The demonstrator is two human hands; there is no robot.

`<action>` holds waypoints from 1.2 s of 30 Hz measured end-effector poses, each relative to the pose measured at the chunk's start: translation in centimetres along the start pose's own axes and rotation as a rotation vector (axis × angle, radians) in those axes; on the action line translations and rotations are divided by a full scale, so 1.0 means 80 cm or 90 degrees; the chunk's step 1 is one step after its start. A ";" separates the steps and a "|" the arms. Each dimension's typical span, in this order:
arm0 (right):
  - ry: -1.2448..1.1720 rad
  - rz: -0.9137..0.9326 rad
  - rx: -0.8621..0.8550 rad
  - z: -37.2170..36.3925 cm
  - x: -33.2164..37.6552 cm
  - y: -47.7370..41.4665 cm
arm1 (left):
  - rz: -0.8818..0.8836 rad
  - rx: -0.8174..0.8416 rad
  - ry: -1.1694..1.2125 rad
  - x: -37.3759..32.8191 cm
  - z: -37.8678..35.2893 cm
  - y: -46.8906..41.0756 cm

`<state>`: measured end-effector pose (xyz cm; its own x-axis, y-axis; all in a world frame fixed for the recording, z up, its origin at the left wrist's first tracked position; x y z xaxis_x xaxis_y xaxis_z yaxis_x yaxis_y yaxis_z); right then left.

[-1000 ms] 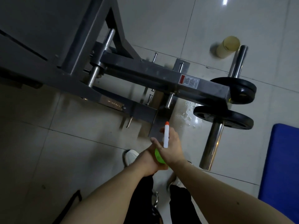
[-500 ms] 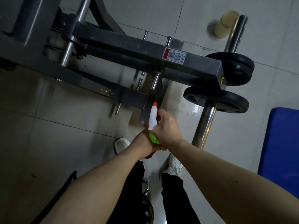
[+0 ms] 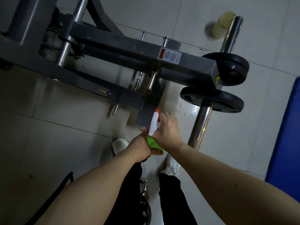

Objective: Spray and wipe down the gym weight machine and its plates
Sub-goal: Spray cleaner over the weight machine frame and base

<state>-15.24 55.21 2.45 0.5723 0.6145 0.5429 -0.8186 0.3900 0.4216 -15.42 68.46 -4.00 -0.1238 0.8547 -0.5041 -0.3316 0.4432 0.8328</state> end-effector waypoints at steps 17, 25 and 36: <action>-0.118 -0.280 -0.146 -0.008 -0.081 0.097 | -0.007 0.128 -0.175 -0.019 -0.058 0.026; -0.147 -0.358 -0.226 -0.010 -0.100 0.107 | 0.000 0.145 -0.178 -0.020 -0.066 0.017; -0.217 -0.264 -0.153 -0.015 -0.078 0.103 | 0.049 0.101 -0.199 -0.007 -0.065 0.019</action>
<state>-25.59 55.42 1.63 0.7976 0.1381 0.5872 -0.4878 0.7203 0.4932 -20.72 67.30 -3.62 0.1571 0.9179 -0.3645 -0.1794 0.3895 0.9034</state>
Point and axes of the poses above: each hand's wrist, its own y-axis away from the middle knuckle, its own z-axis out of the back of the hand, x = y × z, the point moved 8 cm from there along -y, towards the middle knuckle, and after that the axes turned 1 degree about z, right-handed, at the moved point
